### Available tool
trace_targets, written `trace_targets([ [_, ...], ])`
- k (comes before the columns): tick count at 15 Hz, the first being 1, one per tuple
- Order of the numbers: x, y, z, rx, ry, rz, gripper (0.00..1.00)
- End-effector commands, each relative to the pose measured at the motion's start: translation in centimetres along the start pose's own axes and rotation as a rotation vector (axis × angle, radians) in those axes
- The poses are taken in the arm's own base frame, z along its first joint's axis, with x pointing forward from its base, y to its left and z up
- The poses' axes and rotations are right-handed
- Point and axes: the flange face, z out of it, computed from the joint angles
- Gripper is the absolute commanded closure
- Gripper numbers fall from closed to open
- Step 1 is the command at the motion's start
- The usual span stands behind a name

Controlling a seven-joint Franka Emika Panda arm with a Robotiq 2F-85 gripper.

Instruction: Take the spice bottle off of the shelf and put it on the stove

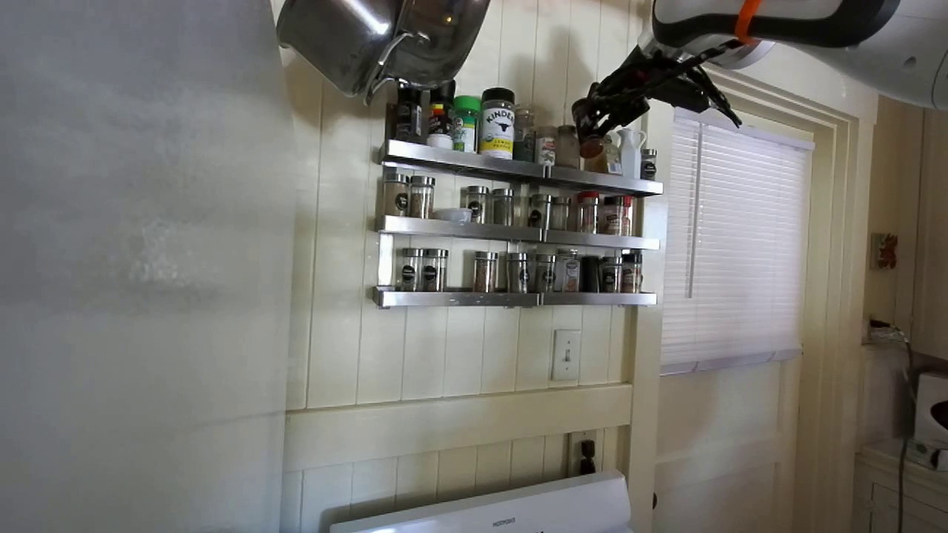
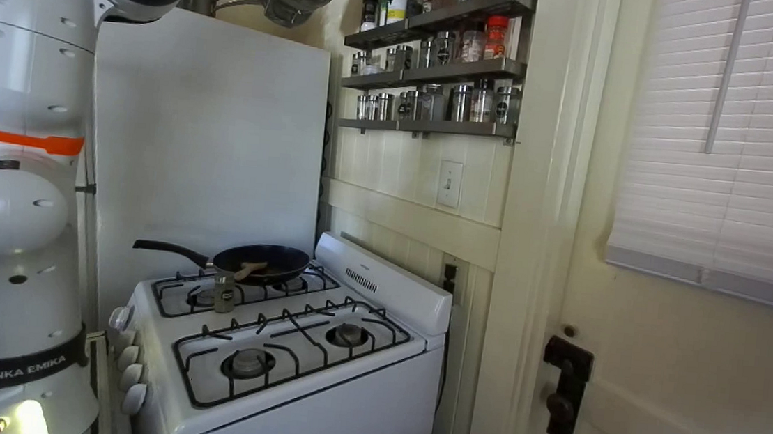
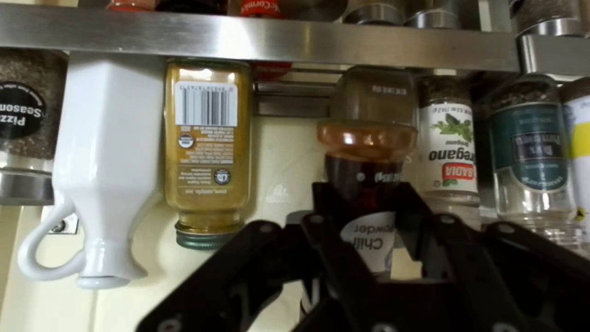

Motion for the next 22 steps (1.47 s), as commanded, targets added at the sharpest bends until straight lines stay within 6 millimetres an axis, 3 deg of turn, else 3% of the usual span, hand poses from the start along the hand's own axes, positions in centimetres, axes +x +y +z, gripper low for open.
trace_targets([
  [1, -0.6, -1.8, -3.1, 0.057, -0.024, -0.007, 0.86],
  [7, -3.5, -4.1, -8.1, 0.334, 0.021, -0.053, 0.86],
  [10, -5.9, -4.5, -8.8, 0.500, 0.024, -0.108, 0.86],
  [17, -14.0, -3.4, -5.9, 0.705, 0.011, -0.203, 0.86],
  [22, -21.9, -1.7, -2.9, 0.783, -0.028, -0.197, 0.86],
])
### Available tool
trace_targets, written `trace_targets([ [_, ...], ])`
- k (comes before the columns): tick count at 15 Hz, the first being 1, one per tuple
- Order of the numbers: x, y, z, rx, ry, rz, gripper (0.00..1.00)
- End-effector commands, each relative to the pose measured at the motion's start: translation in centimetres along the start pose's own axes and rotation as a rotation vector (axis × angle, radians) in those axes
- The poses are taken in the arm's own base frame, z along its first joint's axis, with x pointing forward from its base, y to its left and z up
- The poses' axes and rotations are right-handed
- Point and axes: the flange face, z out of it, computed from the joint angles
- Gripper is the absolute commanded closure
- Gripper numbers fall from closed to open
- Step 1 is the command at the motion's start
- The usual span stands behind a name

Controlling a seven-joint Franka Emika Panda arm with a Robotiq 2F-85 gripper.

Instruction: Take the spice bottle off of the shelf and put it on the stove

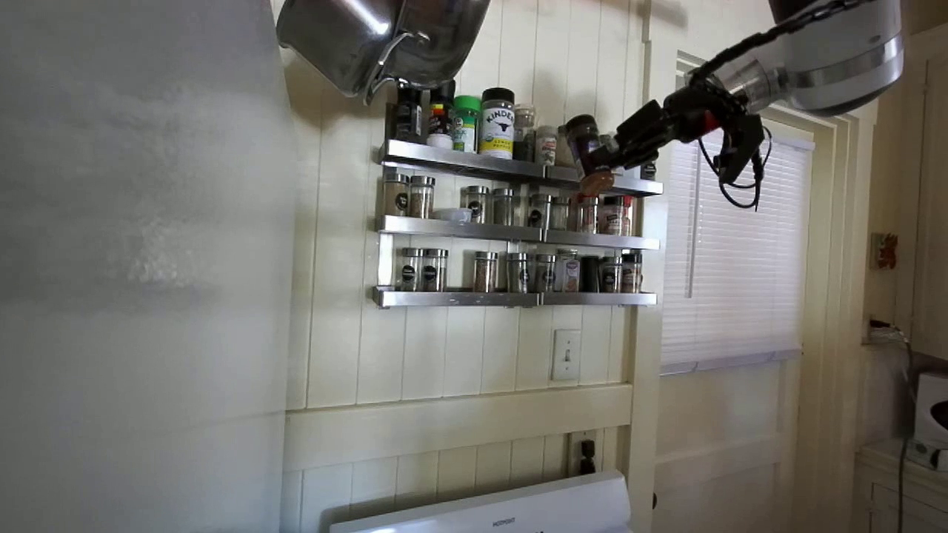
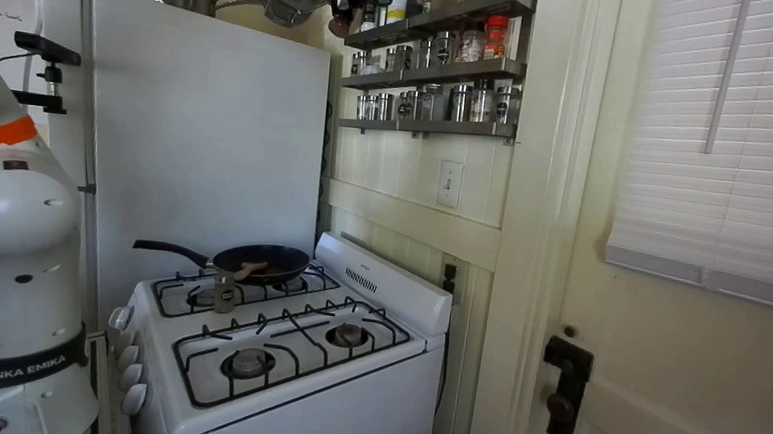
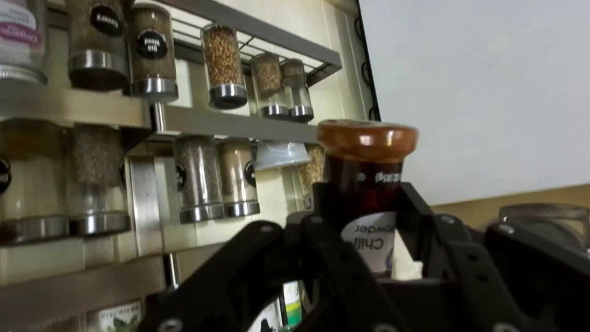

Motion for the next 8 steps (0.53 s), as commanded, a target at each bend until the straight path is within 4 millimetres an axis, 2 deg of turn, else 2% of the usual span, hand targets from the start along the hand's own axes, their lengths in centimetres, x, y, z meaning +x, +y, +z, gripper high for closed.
trace_targets([
  [1, -7.2, -0.2, 0.7, 0.090, 0.002, 0.047, 0.86],
  [6, -17.4, -1.6, 3.1, 0.244, -0.077, 0.254, 0.86],
  [7, -13.3, 0.2, 3.4, 0.191, -0.075, 0.186, 0.61],
  [8, -15.2, -0.1, 3.7, 0.210, -0.090, 0.213, 0.61],
])
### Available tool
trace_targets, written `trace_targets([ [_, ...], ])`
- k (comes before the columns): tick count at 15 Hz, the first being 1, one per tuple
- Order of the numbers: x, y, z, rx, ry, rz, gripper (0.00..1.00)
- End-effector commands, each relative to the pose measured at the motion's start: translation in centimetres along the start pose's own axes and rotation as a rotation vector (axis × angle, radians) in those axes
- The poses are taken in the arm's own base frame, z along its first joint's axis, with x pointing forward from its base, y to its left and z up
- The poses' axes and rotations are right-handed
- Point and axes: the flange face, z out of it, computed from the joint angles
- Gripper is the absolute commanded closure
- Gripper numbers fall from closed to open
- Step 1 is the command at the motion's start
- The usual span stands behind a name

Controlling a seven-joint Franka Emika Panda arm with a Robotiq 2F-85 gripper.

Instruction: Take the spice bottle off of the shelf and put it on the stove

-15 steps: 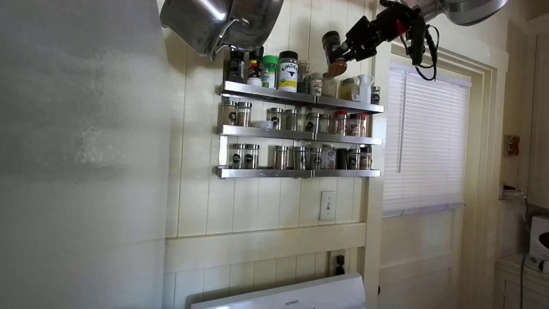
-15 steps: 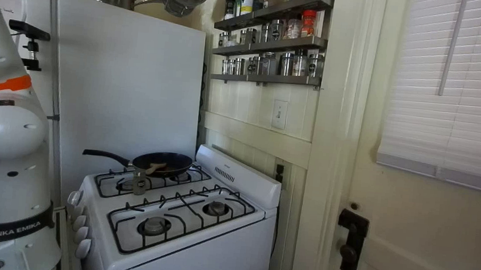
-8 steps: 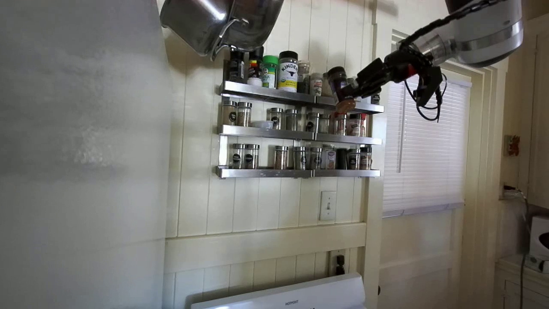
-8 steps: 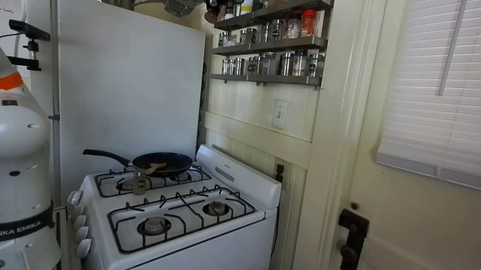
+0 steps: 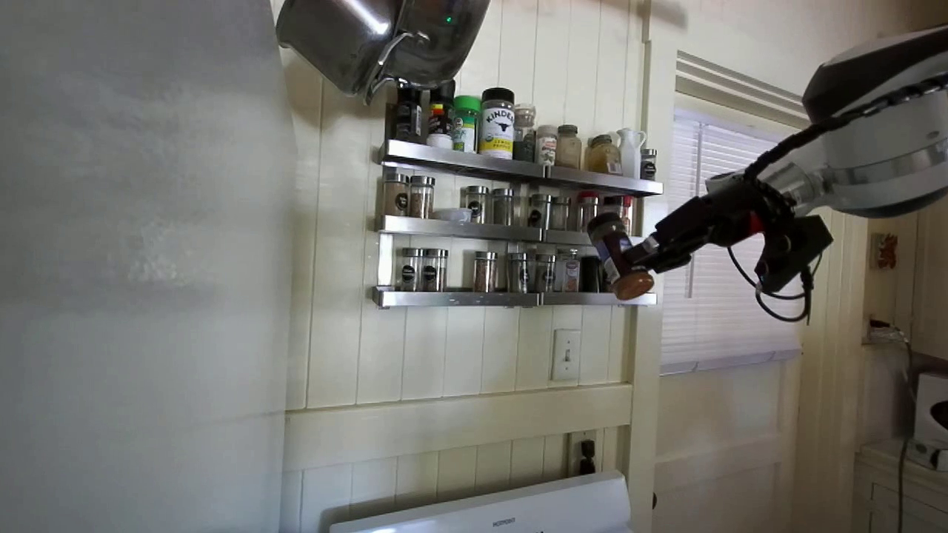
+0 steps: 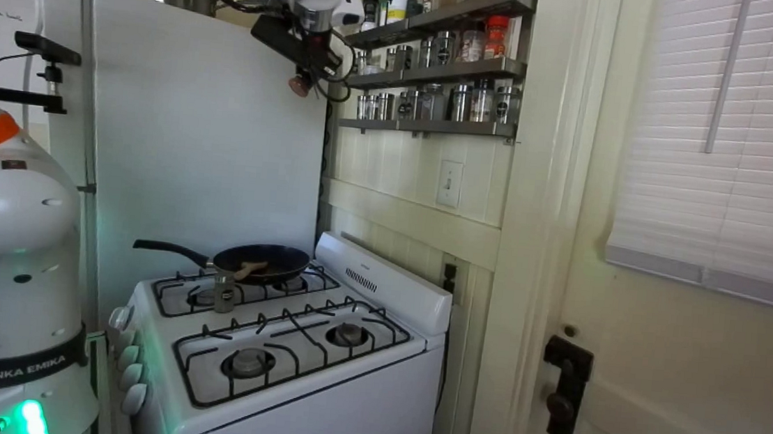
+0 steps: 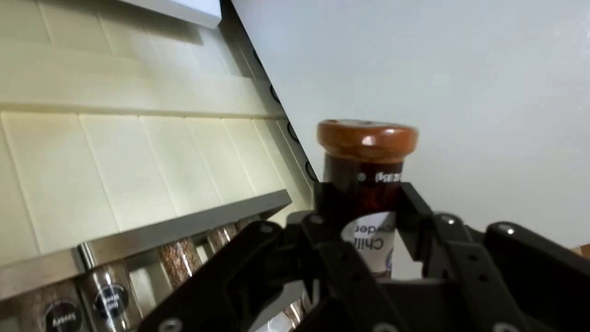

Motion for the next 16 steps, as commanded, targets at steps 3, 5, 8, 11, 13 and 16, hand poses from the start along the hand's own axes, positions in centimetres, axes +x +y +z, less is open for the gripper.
trace_targets([
  [3, -1.9, -0.3, 0.2, 0.012, -0.003, 0.021, 0.61],
  [5, -1.9, -0.6, -0.1, 0.012, 0.002, 0.021, 0.86],
  [8, -3.4, 3.0, -0.1, -0.106, -0.005, -0.023, 0.86],
  [11, -7.7, 6.9, 0.3, -0.131, 0.008, 0.005, 0.86],
  [13, -11.1, 9.4, 1.1, -0.125, 0.000, 0.006, 0.86],
  [16, -15.7, 12.5, 2.5, -0.086, -0.013, -0.028, 0.86],
])
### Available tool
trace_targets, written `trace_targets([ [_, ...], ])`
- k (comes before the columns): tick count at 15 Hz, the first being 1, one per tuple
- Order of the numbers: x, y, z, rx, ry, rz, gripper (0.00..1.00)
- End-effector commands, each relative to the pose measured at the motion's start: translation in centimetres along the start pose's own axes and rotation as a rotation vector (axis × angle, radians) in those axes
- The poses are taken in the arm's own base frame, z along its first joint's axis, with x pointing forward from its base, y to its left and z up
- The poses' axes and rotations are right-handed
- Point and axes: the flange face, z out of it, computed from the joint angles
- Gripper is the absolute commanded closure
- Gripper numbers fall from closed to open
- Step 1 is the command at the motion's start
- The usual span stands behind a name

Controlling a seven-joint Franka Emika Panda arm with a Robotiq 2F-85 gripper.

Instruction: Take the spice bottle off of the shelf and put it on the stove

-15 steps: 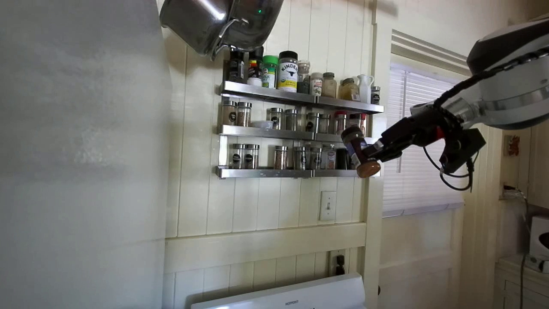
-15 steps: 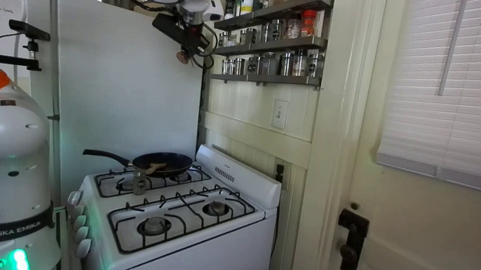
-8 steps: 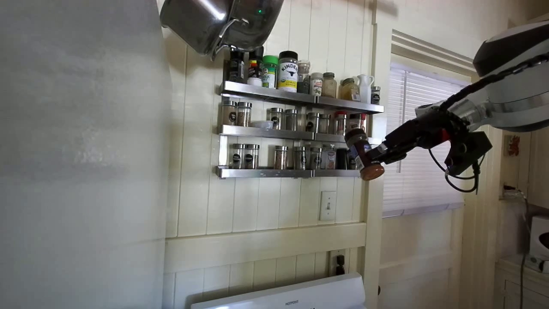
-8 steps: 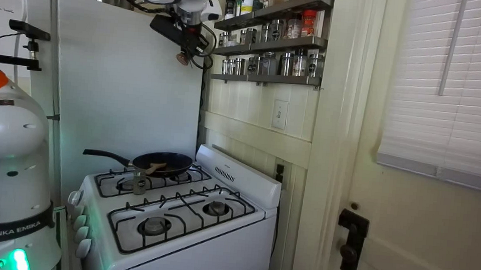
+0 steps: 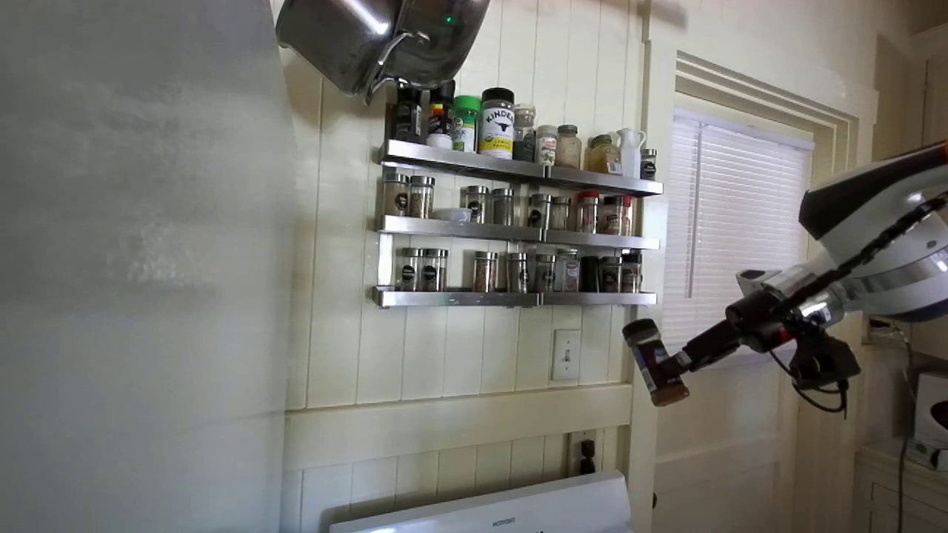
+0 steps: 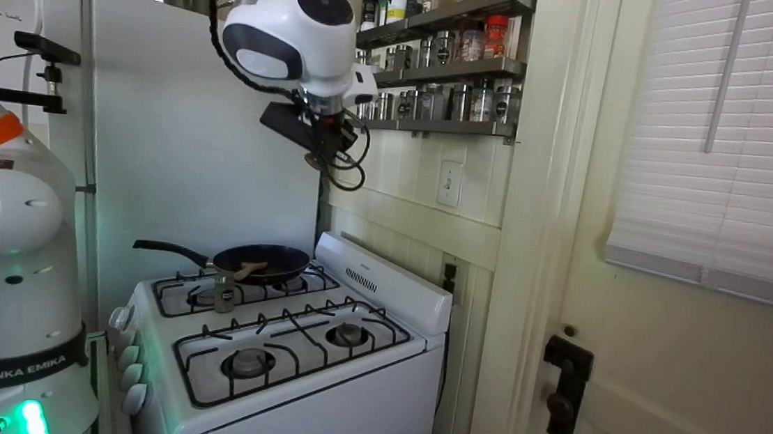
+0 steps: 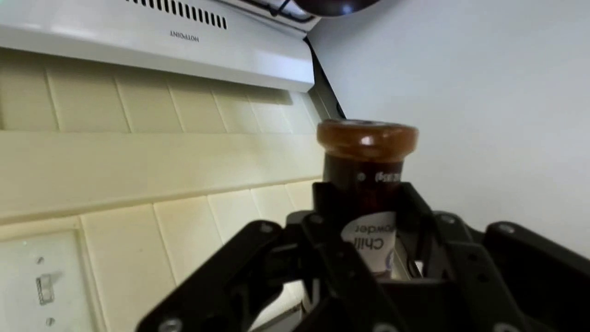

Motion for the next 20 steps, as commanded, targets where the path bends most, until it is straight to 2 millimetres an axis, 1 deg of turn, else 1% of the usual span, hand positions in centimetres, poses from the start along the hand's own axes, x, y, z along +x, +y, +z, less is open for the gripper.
trace_targets([
  [1, -4.8, 2.8, 2.1, 0.038, 0.000, -0.059, 0.86],
  [3, -6.7, 4.2, 3.7, 0.049, -0.008, -0.087, 0.86],
  [4, -5.3, 3.1, 2.4, 0.040, -0.019, -0.060, 0.61],
  [5, -6.1, 3.6, 3.1, 0.050, -0.024, -0.070, 0.61],
  [6, -6.6, 4.0, 3.5, 0.055, -0.029, -0.073, 0.61],
  [8, -6.8, 4.3, 3.9, 0.059, -0.032, -0.075, 0.61],
  [9, -6.8, 4.3, 3.8, 0.059, -0.031, -0.076, 0.86],
  [10, -7.2, 5.0, 4.5, 0.031, -0.007, -0.086, 0.86],
  [12, -7.8, 6.3, 7.1, -0.040, 0.061, -0.111, 0.86],
  [15, -8.0, 7.8, 10.1, -0.122, 0.143, -0.157, 0.86],
  [16, -7.8, 7.9, 11.2, -0.123, 0.162, -0.195, 0.86],
  [20, -8.8, 8.5, 16.1, -0.019, 0.239, -0.361, 0.86],
])
